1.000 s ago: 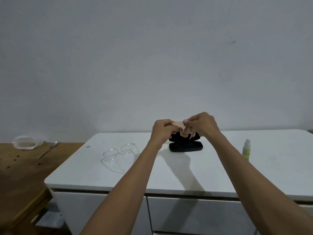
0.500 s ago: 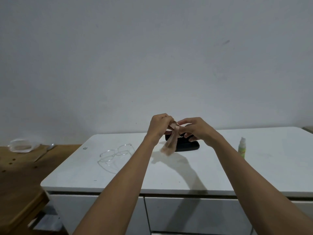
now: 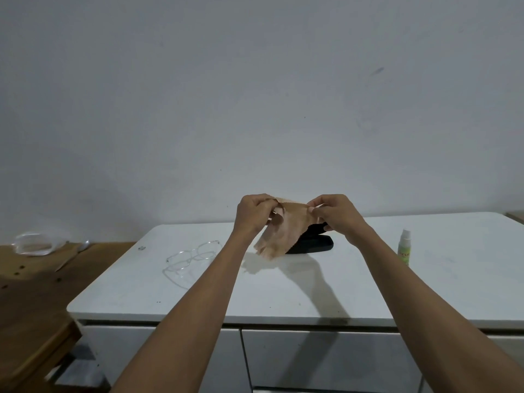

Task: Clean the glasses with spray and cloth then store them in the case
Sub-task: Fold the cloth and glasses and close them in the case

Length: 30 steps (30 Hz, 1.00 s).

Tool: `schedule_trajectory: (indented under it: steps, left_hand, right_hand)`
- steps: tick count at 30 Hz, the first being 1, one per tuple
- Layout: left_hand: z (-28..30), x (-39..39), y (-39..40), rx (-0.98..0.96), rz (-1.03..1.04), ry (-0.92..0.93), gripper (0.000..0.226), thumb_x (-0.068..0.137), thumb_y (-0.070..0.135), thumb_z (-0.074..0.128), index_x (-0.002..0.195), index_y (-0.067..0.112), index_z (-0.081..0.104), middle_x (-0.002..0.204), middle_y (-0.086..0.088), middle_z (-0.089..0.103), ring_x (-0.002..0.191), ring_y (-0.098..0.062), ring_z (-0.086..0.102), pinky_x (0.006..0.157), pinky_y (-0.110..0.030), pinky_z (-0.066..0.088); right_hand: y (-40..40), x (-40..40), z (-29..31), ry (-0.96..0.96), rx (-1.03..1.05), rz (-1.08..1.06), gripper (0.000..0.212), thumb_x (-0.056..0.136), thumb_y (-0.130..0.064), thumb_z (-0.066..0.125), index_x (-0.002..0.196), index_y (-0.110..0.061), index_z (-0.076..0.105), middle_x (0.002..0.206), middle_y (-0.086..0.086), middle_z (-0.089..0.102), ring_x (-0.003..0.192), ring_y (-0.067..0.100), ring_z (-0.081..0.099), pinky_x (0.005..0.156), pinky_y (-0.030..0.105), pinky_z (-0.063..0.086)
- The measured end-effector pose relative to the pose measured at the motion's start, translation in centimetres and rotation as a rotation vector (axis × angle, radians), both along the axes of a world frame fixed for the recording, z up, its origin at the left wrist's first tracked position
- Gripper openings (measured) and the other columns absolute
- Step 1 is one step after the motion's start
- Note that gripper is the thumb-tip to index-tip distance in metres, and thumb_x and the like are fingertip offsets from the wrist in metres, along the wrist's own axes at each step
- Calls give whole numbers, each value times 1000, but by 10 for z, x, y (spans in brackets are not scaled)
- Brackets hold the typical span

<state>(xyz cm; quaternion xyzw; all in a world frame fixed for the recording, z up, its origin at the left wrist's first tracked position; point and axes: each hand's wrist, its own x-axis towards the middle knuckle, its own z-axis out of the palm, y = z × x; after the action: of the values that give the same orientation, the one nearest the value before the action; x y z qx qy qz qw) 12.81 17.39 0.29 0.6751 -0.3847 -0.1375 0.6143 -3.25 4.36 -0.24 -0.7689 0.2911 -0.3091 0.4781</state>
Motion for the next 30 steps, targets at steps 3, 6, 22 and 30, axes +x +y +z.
schedule_trajectory:
  steps: [3, 6, 22, 30]
  left_hand:
    - [-7, 5, 2, 18, 24, -12, 15, 84, 15, 66, 85, 16, 82, 84, 0, 78, 88, -21, 72, 68, -31, 59]
    - [-9, 5, 5, 28, 1, 20, 15, 81, 11, 70, 87, 17, 82, 85, 1, 78, 87, -19, 71, 70, -29, 56]
    - [-26, 10, 0, 88, -61, 135, 17, 92, 28, 70, 87, 14, 79, 85, -2, 73, 74, -17, 69, 72, -32, 52]
    - [-17, 23, -1, 24, -68, 109, 14, 83, 17, 79, 93, 7, 79, 83, 0, 76, 74, -15, 69, 78, -37, 56]
  right_hand:
    - [-5, -1, -2, -6, -61, -60, 10, 91, -18, 71, 90, -11, 77, 77, 1, 68, 68, 15, 59, 59, 25, 47]
    - [-8, -2, -3, -16, -80, -91, 16, 91, -25, 74, 88, -10, 76, 81, 1, 70, 70, 15, 61, 63, 25, 45]
    - [-16, -4, -8, 0, -76, -107, 10, 95, -14, 67, 93, -10, 76, 81, 0, 68, 62, 10, 61, 51, 13, 43]
    - [-23, -4, 2, -86, -100, -79, 9, 93, -17, 70, 90, -19, 78, 89, -5, 74, 82, 10, 63, 71, 27, 46]
